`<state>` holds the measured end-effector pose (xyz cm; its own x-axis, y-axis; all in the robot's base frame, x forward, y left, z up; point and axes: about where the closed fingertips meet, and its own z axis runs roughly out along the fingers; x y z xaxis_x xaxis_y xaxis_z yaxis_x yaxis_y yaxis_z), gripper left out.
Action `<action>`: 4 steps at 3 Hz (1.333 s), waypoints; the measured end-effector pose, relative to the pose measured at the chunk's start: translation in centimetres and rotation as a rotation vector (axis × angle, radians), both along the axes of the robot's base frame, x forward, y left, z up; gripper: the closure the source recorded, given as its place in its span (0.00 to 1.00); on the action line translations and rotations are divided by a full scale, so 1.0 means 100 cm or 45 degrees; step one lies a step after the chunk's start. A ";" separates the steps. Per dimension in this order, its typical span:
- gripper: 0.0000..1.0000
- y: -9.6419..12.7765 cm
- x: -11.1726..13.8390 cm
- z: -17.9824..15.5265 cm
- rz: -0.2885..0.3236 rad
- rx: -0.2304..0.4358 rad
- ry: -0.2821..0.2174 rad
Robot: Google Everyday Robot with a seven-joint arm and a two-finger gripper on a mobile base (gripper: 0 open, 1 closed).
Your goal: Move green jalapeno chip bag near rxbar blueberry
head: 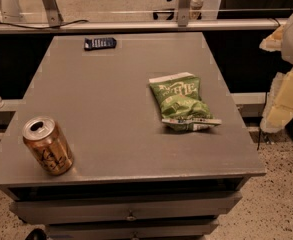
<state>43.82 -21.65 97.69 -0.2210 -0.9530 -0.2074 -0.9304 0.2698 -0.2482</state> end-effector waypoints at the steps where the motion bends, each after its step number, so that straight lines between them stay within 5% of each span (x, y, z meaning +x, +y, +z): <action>1: 0.00 0.000 0.000 0.000 0.000 0.000 0.000; 2: 0.00 0.003 0.005 -0.003 -0.005 0.041 -0.032; 4: 0.00 0.048 0.044 -0.069 -0.062 0.304 -0.049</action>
Offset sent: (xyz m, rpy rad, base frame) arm 0.0138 0.0059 -0.0124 0.0836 -0.0437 -0.0089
